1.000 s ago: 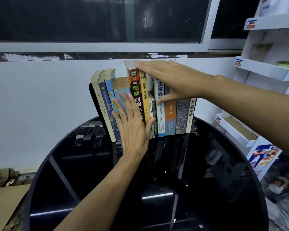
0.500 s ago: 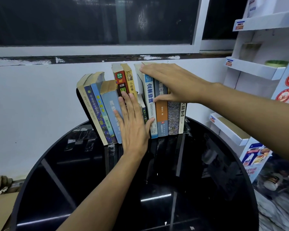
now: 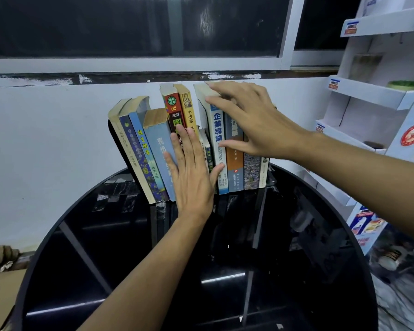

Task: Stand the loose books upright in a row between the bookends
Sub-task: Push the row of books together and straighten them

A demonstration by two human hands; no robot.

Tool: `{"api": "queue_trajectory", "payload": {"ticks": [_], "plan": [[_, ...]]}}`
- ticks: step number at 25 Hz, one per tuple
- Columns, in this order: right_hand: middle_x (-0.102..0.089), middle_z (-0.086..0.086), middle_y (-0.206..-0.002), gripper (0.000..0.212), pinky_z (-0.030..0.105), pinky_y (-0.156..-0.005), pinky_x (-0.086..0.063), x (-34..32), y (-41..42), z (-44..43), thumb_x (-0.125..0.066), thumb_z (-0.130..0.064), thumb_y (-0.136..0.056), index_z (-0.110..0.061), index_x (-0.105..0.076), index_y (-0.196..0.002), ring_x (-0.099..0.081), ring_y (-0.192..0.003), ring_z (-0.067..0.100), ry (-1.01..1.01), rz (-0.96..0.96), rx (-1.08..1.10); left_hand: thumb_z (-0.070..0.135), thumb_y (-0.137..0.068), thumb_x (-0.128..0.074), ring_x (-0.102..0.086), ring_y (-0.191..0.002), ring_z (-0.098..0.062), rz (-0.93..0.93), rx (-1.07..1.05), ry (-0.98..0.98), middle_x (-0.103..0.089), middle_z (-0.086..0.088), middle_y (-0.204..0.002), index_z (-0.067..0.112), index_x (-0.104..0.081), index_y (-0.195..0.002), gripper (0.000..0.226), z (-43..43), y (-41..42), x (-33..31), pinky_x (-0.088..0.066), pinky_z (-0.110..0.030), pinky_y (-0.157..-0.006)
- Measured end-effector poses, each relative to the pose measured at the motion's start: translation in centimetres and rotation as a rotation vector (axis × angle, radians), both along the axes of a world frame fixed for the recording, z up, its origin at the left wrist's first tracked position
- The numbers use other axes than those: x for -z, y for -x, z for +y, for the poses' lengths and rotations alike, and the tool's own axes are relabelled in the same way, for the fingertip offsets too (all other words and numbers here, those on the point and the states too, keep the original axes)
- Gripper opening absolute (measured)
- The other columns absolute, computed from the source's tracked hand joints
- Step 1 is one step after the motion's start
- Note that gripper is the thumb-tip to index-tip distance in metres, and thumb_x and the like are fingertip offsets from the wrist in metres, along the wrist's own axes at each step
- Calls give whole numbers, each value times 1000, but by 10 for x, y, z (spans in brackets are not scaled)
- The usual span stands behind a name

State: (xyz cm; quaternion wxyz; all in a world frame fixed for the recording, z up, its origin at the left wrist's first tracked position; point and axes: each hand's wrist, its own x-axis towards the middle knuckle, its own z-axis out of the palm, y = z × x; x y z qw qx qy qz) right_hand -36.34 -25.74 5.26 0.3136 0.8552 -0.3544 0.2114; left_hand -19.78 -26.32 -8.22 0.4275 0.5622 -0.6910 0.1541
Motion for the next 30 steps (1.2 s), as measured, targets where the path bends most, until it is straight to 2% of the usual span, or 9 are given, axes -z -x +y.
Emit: {"api": "queue_trajectory", "payload": {"ticks": [3,5,8,11,16,20,27,30], "plan": [[-51,9,-136,60,40,-100,-26,18,-3,14,-66,-48,-91,-18,-53,-142,-41,-125,24,35,-17,-49,60,-97,-41,26,-149,-29,5,17,-20,28,-10,-161,8,17,-155,97,2,-1,-2,8,-55,-123],[-53,5,-129,55,41,-96,-29,30,-4,17,-59,-49,-95,-20,-54,-141,-43,-119,22,-18,73,-40,60,-98,-37,26,-150,-28,11,46,-36,29,-9,-161,8,17,-156,94,5,-3,-4,9,-54,-122],[-50,0,-131,56,41,-95,-29,42,-3,17,-48,-54,-98,-23,-50,-144,-41,-119,19,-87,135,5,50,-99,-49,26,-150,-28,14,82,-54,29,-9,-161,8,16,-156,96,9,-5,-5,10,-53,-122],[-50,-4,-133,58,40,-93,-30,45,-3,17,-45,-56,-98,-23,-48,-147,-43,-118,20,-127,114,15,47,-100,-50,24,-151,-29,-3,95,-57,27,-11,-162,9,18,-156,96,10,-9,-6,7,-56,-122],[-52,-5,-129,53,34,-87,-22,47,-5,11,-57,-43,-97,-25,-49,-147,-40,-110,15,-205,5,12,62,-97,-27,23,-151,-29,-14,94,-73,24,-13,-163,6,12,-157,91,12,-10,-8,4,-56,-123],[-52,-6,-123,50,39,-87,-29,49,-9,6,-58,-34,-97,-26,-50,-146,-38,-106,11,-212,-16,38,63,-95,-19,25,-150,-28,-11,87,-77,20,-15,-165,5,10,-158,90,11,-10,-7,5,-56,-123],[-53,-6,-115,49,38,-81,-23,49,-14,5,-59,-22,-91,-25,-58,-139,-38,-101,12,-164,-23,63,60,-95,-31,24,-151,-28,-8,82,-62,18,-16,-165,4,9,-158,93,9,-9,-5,6,-55,-123],[-53,-5,-115,50,39,-80,-26,49,-15,5,-61,-22,-89,-25,-57,-139,-38,-101,13,-136,-6,70,55,-96,-41,22,-151,-30,-9,78,-61,18,-16,-165,4,10,-158,94,9,-9,-5,7,-55,-123]]}}
